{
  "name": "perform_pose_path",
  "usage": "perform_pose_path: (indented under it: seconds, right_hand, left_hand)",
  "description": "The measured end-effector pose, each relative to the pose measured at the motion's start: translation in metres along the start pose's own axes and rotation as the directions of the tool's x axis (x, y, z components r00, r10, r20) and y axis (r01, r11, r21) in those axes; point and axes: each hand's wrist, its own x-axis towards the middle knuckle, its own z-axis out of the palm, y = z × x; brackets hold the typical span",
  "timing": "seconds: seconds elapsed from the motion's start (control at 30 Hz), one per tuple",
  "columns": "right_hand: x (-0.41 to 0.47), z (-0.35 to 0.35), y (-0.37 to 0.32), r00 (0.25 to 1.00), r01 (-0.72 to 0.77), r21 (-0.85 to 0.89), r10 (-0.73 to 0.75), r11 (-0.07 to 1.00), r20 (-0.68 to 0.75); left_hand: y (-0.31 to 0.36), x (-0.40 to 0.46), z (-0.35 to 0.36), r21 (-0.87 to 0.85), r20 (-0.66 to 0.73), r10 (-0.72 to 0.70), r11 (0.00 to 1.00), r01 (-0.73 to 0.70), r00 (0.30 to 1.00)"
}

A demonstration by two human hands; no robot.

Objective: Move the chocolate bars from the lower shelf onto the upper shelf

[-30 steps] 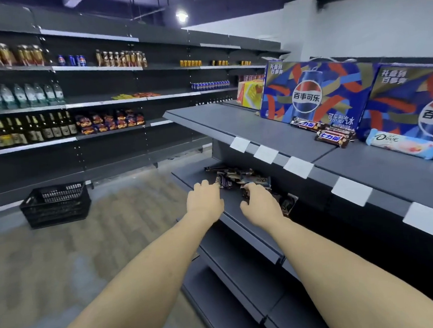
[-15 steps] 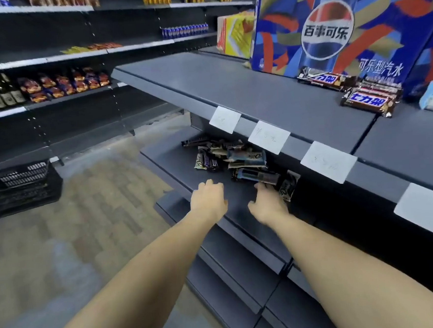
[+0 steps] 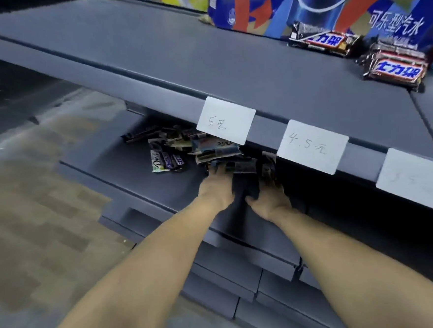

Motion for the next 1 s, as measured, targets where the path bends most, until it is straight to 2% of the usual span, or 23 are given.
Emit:
perform_pose_path:
  seconds: [0.27, 0.53, 0.83, 1.0]
  right_hand:
    - [-0.006, 0.004, -0.012, 0.988, -0.053, 0.008, 0.053, 0.999, -0.147]
    - [-0.016, 0.024, -0.028, 0.942, -0.125, -0.055, 0.101, 0.991, -0.321]
    - [-0.021, 0.030, -0.034, 0.857, -0.176, 0.148, 0.225, 0.973, -0.464]
    - [-0.020, 0.036, -0.035, 0.783, -0.243, 0.351, 0.397, 0.904, -0.479]
  left_hand:
    - [-0.005, 0.031, 0.005, 0.180, -0.011, 0.080, 0.981, -0.077, 0.997]
    - [-0.016, 0.021, 0.016, 0.177, -0.141, 0.161, 0.975, -0.135, 0.977]
    - [-0.018, 0.022, 0.021, 0.198, -0.235, 0.202, 0.968, -0.156, 0.951]
    - [-0.023, 0.022, 0.020, 0.191, -0.247, 0.259, 0.958, -0.215, 0.934]
